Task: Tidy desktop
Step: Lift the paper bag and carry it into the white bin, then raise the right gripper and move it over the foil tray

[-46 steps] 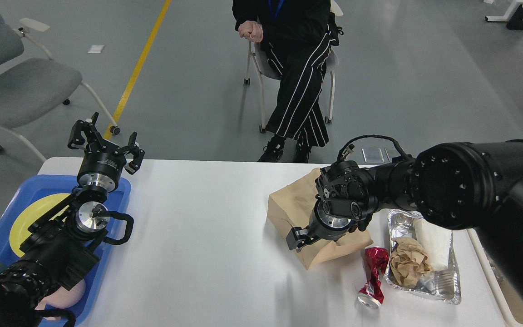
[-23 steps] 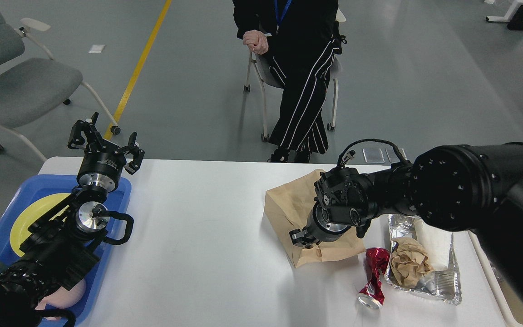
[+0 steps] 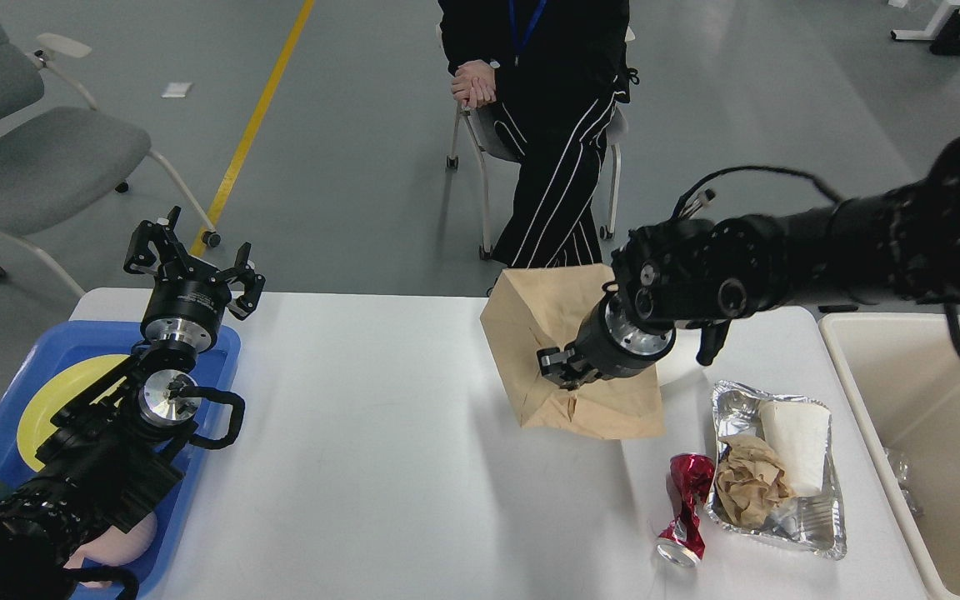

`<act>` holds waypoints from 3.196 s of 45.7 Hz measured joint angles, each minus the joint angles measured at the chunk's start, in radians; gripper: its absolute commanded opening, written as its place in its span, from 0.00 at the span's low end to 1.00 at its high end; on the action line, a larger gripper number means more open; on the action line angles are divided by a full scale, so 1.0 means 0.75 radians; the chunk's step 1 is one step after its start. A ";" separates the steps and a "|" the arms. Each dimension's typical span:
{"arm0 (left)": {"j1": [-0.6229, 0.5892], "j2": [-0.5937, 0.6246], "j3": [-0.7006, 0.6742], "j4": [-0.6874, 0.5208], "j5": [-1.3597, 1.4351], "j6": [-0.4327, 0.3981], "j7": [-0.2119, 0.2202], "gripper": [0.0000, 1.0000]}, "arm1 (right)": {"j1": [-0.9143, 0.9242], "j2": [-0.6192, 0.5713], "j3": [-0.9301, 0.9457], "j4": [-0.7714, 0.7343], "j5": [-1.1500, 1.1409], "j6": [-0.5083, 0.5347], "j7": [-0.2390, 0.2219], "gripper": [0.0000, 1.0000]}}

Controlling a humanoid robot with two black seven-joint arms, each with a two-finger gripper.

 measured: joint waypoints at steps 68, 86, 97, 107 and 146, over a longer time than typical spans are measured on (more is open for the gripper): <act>0.000 0.000 0.000 0.000 0.000 -0.001 0.000 0.96 | -0.971 -0.858 0.028 -0.663 0.025 -0.394 -0.005 0.32; 0.000 0.000 0.000 0.000 0.000 -0.001 0.000 0.96 | -1.053 -0.740 0.031 -0.732 0.025 -0.416 -0.005 1.00; 0.000 0.000 0.000 0.000 0.000 -0.001 0.000 0.96 | -0.870 -0.637 0.032 -0.764 0.035 -0.488 -0.005 1.00; 0.000 0.000 0.000 0.000 0.000 -0.001 0.000 0.96 | -0.536 -0.583 0.013 -0.703 0.042 -0.240 -0.005 1.00; 0.000 -0.001 0.000 0.000 0.000 -0.001 0.001 0.96 | 0.081 -0.253 -0.270 -0.275 0.049 0.553 -0.006 1.00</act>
